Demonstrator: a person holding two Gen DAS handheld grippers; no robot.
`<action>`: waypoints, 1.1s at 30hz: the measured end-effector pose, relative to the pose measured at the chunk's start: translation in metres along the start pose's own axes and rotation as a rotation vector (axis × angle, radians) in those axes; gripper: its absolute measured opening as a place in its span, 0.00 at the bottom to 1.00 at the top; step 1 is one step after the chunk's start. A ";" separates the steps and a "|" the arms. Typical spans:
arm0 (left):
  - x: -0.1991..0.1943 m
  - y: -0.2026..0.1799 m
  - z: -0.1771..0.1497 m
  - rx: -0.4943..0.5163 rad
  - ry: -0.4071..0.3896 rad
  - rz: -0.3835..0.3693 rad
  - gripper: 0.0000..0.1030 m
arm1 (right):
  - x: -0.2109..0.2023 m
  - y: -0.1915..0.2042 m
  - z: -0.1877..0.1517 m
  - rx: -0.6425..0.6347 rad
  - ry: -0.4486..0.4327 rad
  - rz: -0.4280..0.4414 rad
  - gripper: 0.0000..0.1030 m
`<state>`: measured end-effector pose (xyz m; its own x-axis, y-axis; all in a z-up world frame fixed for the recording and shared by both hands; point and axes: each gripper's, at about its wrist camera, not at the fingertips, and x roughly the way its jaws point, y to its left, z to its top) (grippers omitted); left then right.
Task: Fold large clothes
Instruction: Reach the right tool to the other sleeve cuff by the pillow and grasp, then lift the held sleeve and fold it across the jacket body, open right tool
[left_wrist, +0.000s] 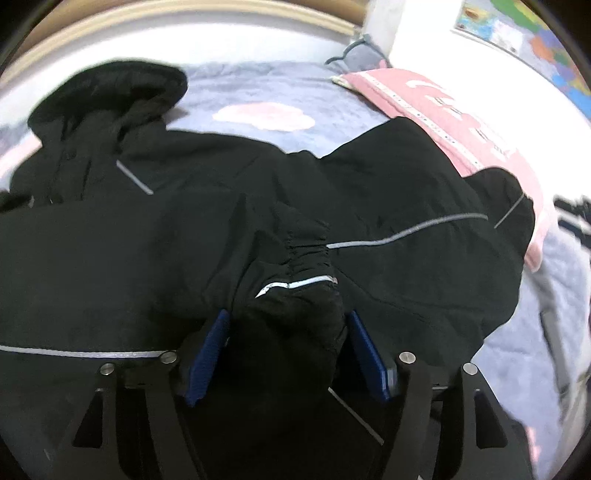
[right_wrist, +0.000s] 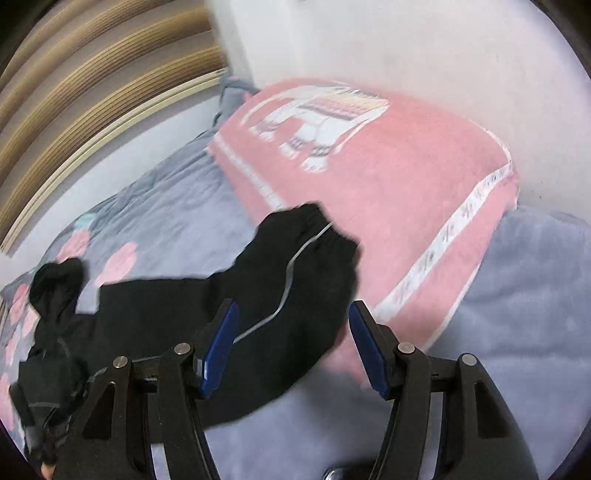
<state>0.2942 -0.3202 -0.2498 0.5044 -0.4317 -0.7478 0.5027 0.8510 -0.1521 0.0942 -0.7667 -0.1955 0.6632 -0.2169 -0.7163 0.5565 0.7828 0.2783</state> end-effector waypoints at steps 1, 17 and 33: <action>0.000 -0.001 -0.002 0.008 -0.009 0.005 0.67 | 0.011 -0.005 0.006 0.006 -0.002 -0.002 0.64; 0.004 -0.008 -0.006 0.076 -0.031 0.057 0.70 | 0.053 0.021 0.010 -0.093 -0.030 0.092 0.19; 0.001 -0.008 -0.005 0.063 -0.041 0.060 0.70 | 0.057 0.006 0.011 0.038 0.006 0.112 0.17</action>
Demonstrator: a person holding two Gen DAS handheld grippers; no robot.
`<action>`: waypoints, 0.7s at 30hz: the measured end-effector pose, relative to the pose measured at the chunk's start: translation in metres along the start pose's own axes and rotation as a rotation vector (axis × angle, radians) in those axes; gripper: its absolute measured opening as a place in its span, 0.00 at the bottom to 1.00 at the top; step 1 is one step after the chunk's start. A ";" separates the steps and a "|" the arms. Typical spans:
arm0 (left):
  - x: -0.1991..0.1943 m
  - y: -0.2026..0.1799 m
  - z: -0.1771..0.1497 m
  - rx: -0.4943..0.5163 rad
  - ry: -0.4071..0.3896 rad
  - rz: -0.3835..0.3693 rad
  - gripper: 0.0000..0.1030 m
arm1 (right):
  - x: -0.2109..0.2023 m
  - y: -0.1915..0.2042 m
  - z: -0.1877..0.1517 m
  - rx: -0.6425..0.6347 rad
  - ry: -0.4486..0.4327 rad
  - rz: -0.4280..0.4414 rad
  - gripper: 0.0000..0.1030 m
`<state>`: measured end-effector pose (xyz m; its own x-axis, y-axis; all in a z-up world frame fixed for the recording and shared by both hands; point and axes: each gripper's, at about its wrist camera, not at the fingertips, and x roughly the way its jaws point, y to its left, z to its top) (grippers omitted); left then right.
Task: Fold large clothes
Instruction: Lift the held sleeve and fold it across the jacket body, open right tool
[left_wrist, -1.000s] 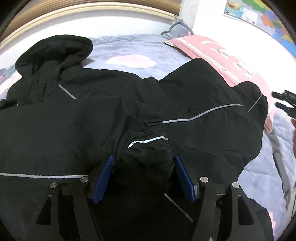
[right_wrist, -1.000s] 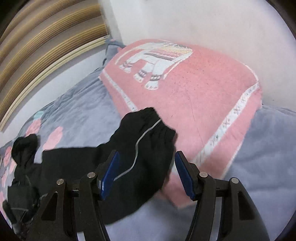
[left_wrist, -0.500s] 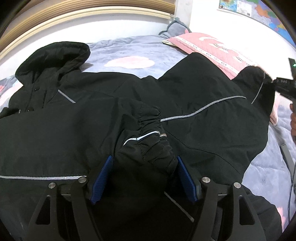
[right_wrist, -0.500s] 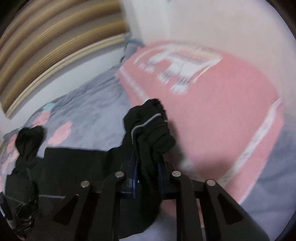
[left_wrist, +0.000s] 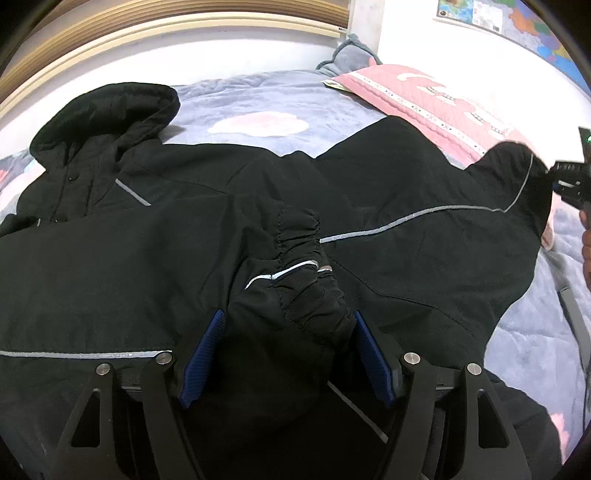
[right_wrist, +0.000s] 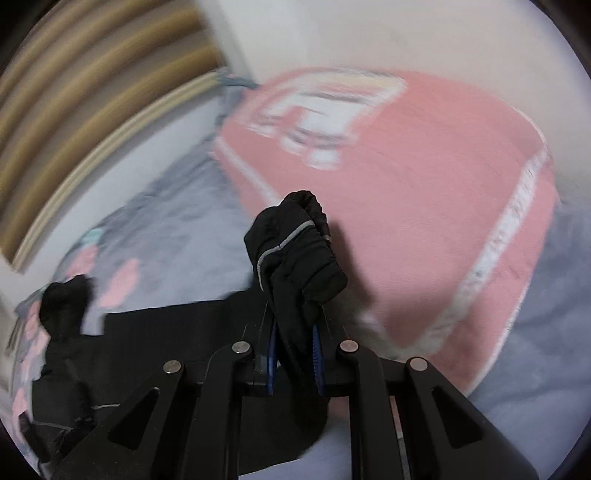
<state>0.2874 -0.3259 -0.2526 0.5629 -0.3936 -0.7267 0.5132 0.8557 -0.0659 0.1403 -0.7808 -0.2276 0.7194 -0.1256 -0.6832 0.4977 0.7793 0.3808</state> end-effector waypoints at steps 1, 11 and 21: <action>-0.003 0.001 0.001 -0.008 0.002 -0.012 0.70 | -0.008 0.016 0.002 -0.032 -0.002 0.005 0.17; -0.124 0.044 0.015 -0.070 -0.087 -0.044 0.70 | -0.081 0.196 -0.021 -0.330 0.001 0.098 0.17; -0.225 0.150 -0.010 -0.160 -0.097 0.158 0.70 | -0.124 0.420 -0.108 -0.580 0.063 0.343 0.17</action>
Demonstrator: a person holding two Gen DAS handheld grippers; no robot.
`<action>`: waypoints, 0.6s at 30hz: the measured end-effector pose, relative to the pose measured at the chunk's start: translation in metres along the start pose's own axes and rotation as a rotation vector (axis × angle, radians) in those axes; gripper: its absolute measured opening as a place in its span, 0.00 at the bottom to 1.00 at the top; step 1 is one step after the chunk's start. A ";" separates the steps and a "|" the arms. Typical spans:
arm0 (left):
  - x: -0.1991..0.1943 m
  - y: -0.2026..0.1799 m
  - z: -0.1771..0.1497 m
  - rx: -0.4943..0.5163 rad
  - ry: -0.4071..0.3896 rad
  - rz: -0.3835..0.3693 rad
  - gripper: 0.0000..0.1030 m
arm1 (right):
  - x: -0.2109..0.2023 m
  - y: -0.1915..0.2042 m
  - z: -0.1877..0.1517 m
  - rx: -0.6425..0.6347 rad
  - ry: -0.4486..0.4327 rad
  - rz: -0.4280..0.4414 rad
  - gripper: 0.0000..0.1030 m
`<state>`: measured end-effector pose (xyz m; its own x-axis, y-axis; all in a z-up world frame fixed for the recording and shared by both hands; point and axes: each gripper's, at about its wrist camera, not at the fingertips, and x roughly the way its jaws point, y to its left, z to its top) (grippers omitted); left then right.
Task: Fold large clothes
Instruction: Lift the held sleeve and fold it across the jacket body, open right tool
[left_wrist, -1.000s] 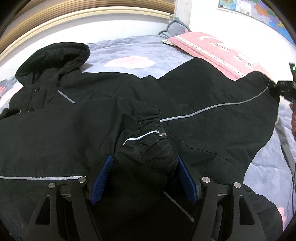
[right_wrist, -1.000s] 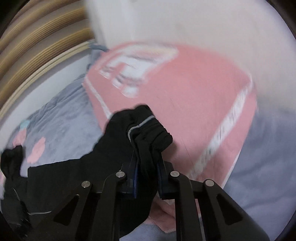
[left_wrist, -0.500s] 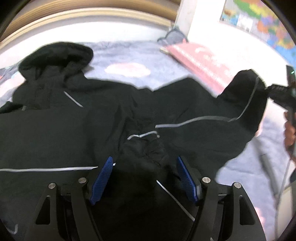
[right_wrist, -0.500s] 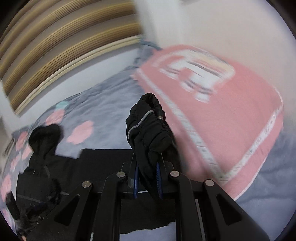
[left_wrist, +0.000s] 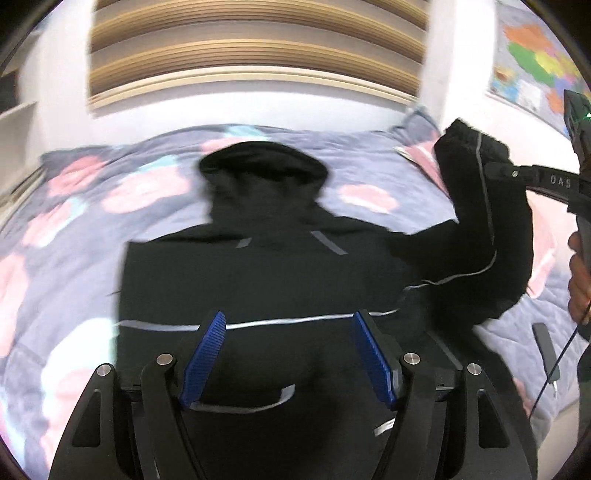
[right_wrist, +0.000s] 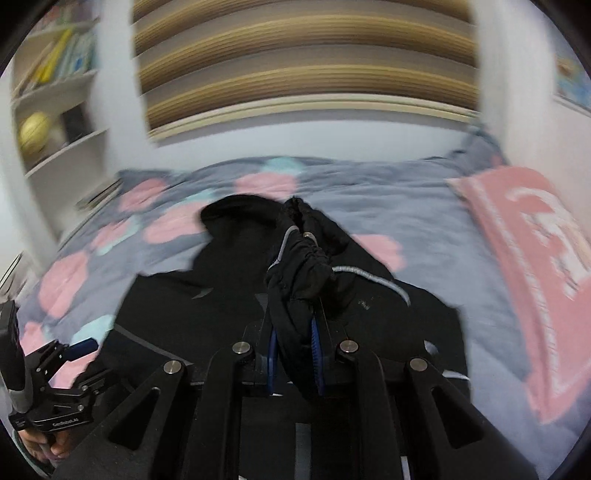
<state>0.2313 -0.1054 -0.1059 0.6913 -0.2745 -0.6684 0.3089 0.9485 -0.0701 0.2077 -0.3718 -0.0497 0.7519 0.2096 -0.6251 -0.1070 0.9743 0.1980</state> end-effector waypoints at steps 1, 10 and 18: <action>-0.005 0.013 -0.003 -0.019 0.002 0.007 0.70 | 0.009 0.022 0.001 -0.015 0.013 0.029 0.17; -0.027 0.091 -0.028 -0.068 -0.007 0.039 0.70 | 0.048 0.123 -0.017 -0.071 0.114 0.206 0.39; 0.025 0.098 -0.022 -0.123 0.066 -0.112 0.70 | 0.063 0.027 -0.043 -0.019 0.142 -0.062 0.39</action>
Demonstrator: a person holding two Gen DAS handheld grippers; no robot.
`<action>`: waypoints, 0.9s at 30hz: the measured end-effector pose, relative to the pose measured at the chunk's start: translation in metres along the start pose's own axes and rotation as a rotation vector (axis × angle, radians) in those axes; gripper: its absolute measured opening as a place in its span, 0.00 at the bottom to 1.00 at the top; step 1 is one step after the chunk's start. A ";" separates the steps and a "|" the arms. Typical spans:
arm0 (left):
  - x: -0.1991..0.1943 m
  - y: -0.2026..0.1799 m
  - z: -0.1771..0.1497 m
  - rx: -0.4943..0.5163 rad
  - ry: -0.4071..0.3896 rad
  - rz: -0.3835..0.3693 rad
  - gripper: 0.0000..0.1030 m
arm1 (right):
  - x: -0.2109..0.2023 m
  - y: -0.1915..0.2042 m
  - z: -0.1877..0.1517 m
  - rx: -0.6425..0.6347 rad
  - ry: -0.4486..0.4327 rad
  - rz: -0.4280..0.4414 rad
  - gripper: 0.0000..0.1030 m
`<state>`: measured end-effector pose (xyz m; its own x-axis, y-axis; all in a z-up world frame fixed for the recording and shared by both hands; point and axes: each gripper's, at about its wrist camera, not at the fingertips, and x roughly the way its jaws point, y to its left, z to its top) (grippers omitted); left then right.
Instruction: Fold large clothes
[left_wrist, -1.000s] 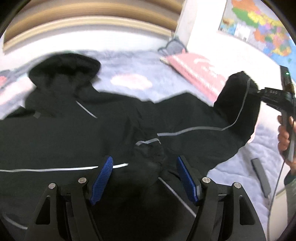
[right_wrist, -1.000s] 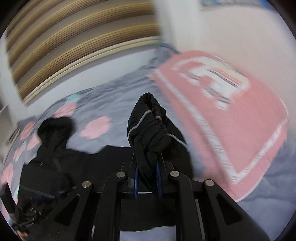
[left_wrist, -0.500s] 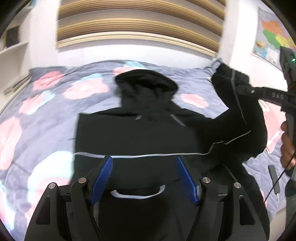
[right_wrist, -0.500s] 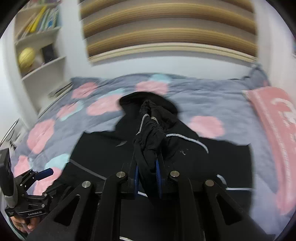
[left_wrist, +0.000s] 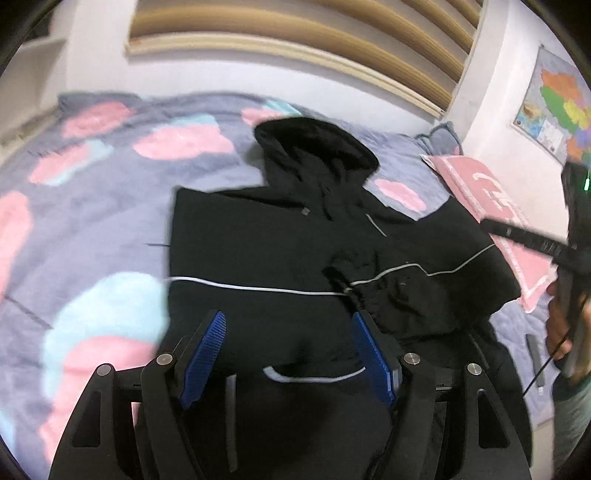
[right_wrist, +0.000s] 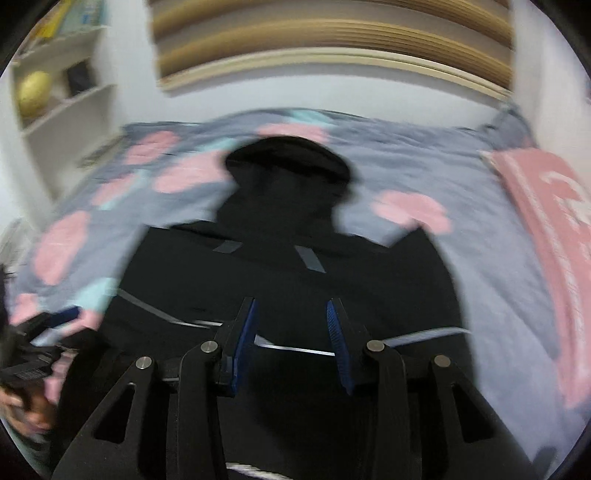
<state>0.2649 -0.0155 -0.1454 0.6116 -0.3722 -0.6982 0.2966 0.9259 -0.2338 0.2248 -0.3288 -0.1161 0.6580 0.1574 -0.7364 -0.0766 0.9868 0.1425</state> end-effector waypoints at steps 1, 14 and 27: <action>0.013 -0.001 0.003 -0.017 0.023 -0.033 0.70 | 0.009 -0.016 -0.008 0.012 0.004 -0.039 0.39; 0.115 -0.009 0.011 -0.254 0.087 -0.311 0.70 | 0.117 -0.081 -0.078 0.104 0.122 -0.021 0.39; 0.105 -0.004 0.011 -0.365 0.039 -0.447 0.70 | 0.109 -0.069 -0.085 0.096 0.098 -0.024 0.40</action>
<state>0.3362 -0.0586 -0.2102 0.4557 -0.7361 -0.5005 0.2433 0.6439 -0.7254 0.2383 -0.3770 -0.2621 0.5819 0.1411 -0.8009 0.0138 0.9830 0.1832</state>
